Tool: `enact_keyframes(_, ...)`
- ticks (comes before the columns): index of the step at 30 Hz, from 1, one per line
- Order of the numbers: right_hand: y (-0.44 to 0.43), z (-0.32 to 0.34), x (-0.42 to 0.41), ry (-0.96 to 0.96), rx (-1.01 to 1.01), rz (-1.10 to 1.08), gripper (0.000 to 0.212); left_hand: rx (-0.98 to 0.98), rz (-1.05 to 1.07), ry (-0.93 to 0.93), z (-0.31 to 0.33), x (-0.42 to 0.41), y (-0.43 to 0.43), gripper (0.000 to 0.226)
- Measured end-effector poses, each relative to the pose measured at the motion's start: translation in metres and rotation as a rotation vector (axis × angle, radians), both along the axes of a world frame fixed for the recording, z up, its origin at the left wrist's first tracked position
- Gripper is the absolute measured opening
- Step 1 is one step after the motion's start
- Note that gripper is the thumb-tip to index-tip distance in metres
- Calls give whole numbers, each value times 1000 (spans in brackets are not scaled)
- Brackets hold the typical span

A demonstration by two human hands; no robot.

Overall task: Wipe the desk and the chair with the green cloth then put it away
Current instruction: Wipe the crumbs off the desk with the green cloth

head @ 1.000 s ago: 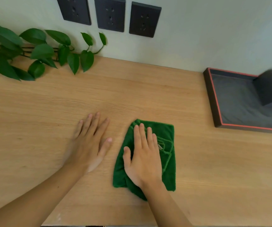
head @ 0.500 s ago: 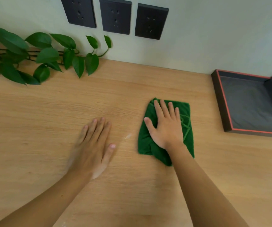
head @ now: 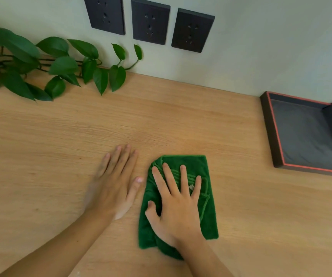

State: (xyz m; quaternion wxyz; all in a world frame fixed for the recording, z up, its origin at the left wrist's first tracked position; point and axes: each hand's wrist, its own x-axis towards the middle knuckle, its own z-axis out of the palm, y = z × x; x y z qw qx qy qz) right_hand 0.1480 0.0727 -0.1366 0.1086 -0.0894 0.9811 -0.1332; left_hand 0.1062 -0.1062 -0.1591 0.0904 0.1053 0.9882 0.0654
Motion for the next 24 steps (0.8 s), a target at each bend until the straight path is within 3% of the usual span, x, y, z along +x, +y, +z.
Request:
enact_keyframes(10, 33, -9, -122, 37, 66, -138, 73, 7, 12, -1, 0, -1, 1, 76)
enact_keyframes(19, 13, 2, -20, -4, 42, -129, 85, -3, 36, 1, 0, -3, 2, 74)
enact_keyframes(24, 15, -2, -10, -14, 35, -77, 68, -31, 34, -4, 0, -2, 2, 68)
